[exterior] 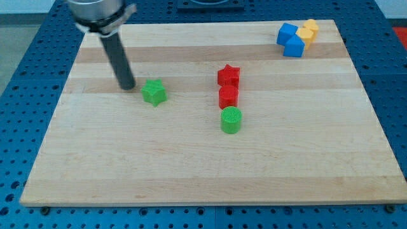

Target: Slide the green star slightly down

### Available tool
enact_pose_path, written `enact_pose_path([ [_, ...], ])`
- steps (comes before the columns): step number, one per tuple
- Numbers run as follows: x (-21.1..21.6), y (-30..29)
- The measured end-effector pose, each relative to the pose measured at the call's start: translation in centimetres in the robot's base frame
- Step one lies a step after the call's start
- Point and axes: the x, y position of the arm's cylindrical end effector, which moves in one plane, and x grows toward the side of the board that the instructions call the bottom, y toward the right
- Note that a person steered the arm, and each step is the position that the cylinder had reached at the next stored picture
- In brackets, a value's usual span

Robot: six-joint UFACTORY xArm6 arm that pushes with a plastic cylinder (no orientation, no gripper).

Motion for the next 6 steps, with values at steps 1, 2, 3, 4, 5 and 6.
enact_pose_path([
  [1,-1.3,3.9],
  [2,-0.5,5.8],
  [3,2.6,5.8],
  [4,6.1,5.8],
  [5,7.4,5.8],
  [6,4.6,5.8],
])
